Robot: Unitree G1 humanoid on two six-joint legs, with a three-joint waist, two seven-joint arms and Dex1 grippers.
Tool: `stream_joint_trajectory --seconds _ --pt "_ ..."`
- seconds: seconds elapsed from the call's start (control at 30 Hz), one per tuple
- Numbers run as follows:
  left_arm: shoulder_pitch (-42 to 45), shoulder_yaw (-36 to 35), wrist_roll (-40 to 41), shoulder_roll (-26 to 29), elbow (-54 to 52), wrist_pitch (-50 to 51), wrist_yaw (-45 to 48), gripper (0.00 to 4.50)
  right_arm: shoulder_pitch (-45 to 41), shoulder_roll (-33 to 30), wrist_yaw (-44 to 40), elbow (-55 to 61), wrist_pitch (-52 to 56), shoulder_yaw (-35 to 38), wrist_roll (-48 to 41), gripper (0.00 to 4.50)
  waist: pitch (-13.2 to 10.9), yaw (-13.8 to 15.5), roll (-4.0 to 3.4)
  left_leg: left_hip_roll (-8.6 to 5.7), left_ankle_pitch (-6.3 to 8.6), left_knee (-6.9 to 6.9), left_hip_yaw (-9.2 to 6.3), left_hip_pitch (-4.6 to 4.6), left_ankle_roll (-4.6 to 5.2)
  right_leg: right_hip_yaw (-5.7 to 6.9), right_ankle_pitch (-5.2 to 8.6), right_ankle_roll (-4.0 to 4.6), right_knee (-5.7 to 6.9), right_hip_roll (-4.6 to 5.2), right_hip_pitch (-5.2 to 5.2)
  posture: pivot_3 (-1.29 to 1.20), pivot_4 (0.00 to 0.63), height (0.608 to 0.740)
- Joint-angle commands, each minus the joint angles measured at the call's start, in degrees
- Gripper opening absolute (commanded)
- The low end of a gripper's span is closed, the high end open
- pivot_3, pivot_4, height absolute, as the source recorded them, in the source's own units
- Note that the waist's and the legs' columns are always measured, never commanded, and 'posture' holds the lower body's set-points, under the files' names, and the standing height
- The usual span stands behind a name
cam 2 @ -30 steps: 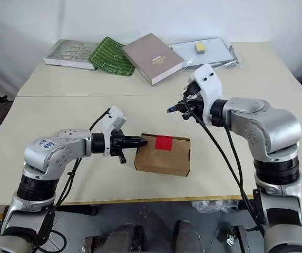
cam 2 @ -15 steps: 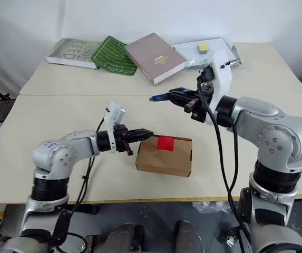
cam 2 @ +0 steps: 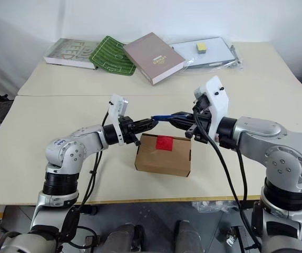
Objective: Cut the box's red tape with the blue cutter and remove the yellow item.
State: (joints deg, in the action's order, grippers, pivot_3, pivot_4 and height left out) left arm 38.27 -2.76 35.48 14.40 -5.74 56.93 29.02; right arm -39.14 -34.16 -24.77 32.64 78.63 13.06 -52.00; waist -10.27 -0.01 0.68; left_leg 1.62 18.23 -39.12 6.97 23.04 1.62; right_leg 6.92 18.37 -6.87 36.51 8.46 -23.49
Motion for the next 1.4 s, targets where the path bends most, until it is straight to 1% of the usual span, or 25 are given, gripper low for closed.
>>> stream_joint_trajectory --seconds 0.03,0.43,0.53,0.63,0.77,0.9,1.0,1.17,1.33,1.4 --pt "1.7 -1.8 0.4 0.5 -2.0 -2.0 -0.6 0.02 0.4 -2.0 -1.5 0.7 0.2 -2.4 -1.1 0.16 0.0 0.0 0.0 0.0 0.0 0.0 0.0 0.0 0.0 0.0 0.0 0.0 0.0 0.0 0.0 0.0 0.15 0.74" --pt "1.1 -2.4 0.5 0.7 -2.9 -2.6 -1.5 0.02 -1.8 -8.9 -5.8 -3.2 -2.7 -7.4 0.6 0.16 0.0 0.0 0.01 0.0 0.0 0.0 -0.02 0.01 0.0 0.02 0.0 0.0 -0.02 0.0 0.01 0.0 0.15 0.74" --pt "0.7 -2.5 0.8 0.8 -3.5 -2.2 -1.8 0.02 -2.2 -9.3 -6.2 -4.1 -4.1 -7.7 0.9 0.16 0.0 0.1 0.01 0.0 0.0 0.0 -0.02 0.01 0.0 0.03 0.0 0.0 -0.03 0.01 0.01 0.0 0.15 0.74" --pt "-0.7 -2.2 1.5 1.7 -5.1 -0.5 -1.4 0.02 -2.8 -10.0 -6.9 -4.7 -4.9 -7.5 1.0 0.16 0.0 0.1 0.02 0.0 0.0 0.0 -0.02 0.02 0.0 0.03 0.0 -0.01 -0.03 0.01 0.01 0.0 0.15 0.74" --pt "-4.0 -2.3 6.0 4.2 -9.2 4.8 0.9 0.02 -5.4 -10.5 -7.9 -7.3 -5.8 -5.8 0.9 0.16 0.0 -0.1 0.02 0.01 0.0 0.0 -0.04 0.02 0.0 0.04 0.0 0.0 -0.03 0.0 0.01 0.0 0.15 0.74" --pt "-7.0 -2.7 9.1 7.1 -12.2 8.0 2.5 0.02 -7.4 -11.5 -9.2 -9.8 -7.0 -5.9 1.5 0.16 0.0 0.0 0.02 0.02 0.0 0.0 -0.05 0.01 0.0 0.04 0.0 0.0 -0.03 0.0 0.01 0.0 0.15 0.74" --pt "-7.9 -3.2 10.5 8.4 -13.0 9.3 2.7 0.02 -8.2 -12.2 -10.5 -11.3 -8.2 -6.8 2.6 0.16 0.0 0.1 0.02 0.0 0.0 0.0 -0.05 0.02 0.0 0.03 0.0 0.0 -0.04 0.02 0.01 0.0 0.15 0.74" --pt "-7.3 -2.3 11.1 8.5 -14.4 9.8 1.3 0.02 -9.0 -13.5 -14.0 -12.2 -9.2 -9.0 3.4 0.16 0.0 0.2 0.03 -0.05 0.0 -0.01 -0.07 0.04 0.01 0.04 -0.02 -0.04 -0.1 0.06 0.05 0.0 0.15 0.74" --pt "-7.4 -0.6 12.3 9.7 -16.4 13.9 0.4 0.02 -9.3 -15.6 -18.7 -12.5 -11.0 -12.0 5.3 0.16 0.0 0.1 0.03 -0.02 0.0 -0.01 -0.07 0.04 0.0 0.05 -0.02 -0.04 -0.09 0.03 0.04 0.0 0.15 0.74" --pt "-7.7 -2.0 13.7 10.3 -17.5 15.8 0.0 0.02 -9.4 -16.0 -19.7 -12.9 -11.8 -12.6 6.0 0.16 0.0 0.1 0.03 -0.02 0.0 -0.01 -0.08 0.04 0.0 0.05 -0.02 -0.04 -0.1 0.03 0.04 0.0 0.15 0.74"
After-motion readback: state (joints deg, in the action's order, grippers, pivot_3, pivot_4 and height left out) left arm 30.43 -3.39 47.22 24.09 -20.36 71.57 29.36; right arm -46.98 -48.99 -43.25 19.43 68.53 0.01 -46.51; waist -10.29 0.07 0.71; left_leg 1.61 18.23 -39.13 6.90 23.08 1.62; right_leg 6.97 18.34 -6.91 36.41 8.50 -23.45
